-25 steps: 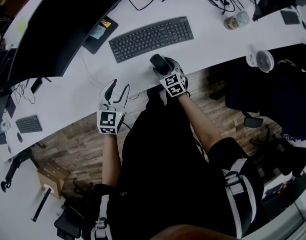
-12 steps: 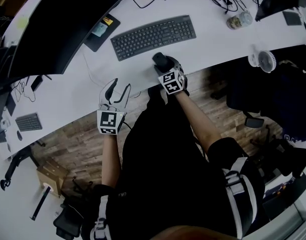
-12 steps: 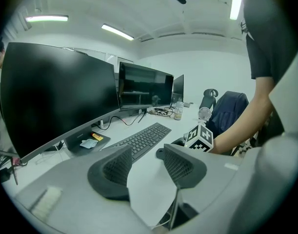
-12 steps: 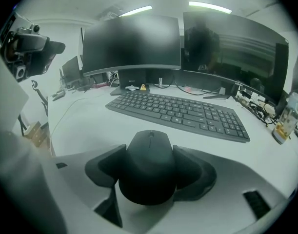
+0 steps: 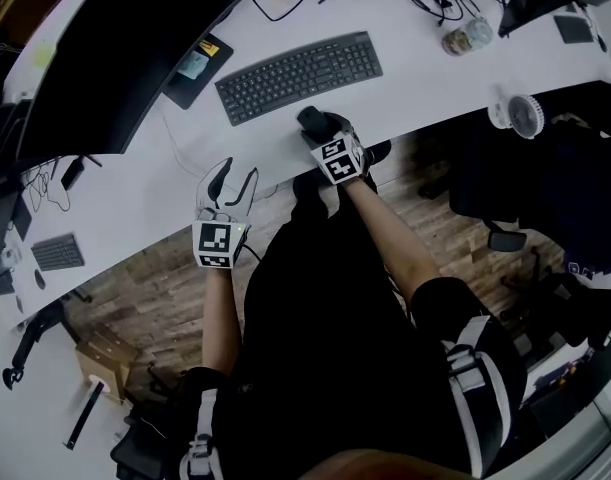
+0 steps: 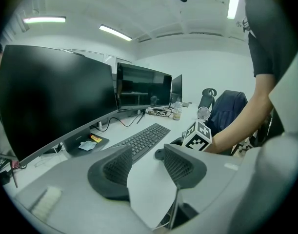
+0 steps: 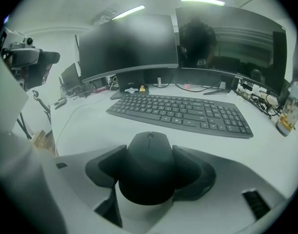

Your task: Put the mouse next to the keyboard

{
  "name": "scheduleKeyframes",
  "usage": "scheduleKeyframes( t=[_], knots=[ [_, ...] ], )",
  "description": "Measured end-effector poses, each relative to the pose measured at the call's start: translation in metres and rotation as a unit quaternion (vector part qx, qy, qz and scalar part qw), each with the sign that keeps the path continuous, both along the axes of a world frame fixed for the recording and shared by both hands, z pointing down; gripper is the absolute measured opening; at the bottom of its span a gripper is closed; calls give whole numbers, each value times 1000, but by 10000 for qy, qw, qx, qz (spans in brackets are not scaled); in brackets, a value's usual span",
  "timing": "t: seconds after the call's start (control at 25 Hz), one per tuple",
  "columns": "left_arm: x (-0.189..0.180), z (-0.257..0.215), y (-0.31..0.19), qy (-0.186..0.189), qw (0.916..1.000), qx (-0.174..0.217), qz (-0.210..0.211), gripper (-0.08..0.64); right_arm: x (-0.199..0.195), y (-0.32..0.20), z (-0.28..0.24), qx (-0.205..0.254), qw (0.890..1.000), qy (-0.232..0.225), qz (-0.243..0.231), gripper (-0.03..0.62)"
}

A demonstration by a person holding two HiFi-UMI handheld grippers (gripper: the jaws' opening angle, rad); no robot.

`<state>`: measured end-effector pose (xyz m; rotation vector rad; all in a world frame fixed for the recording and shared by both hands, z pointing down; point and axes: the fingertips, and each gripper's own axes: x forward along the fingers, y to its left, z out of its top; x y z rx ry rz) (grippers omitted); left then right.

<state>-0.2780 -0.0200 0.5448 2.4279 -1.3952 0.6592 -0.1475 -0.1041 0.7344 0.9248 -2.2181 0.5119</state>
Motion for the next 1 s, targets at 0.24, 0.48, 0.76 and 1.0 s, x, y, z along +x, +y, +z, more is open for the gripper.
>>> scheduleKeyframes(
  t=[0.24, 0.48, 0.76, 1.0],
  knots=[
    [9, -2, -3, 42, 10000, 50, 26, 204, 4, 3, -13, 178, 9997, -18, -143, 293],
    [22, -9, -5, 115, 9998, 108, 74, 204, 21, 0, -26, 291, 9995, 13, -81, 293],
    [44, -12, -18, 140, 9997, 127, 185, 202, 54, -8, -40, 406, 9992, 39, 56, 293],
    [68, -16, -35, 169, 9995, 88, 259, 202, 89, -15, -42, 371, 9990, 164, 187, 293]
  ],
)
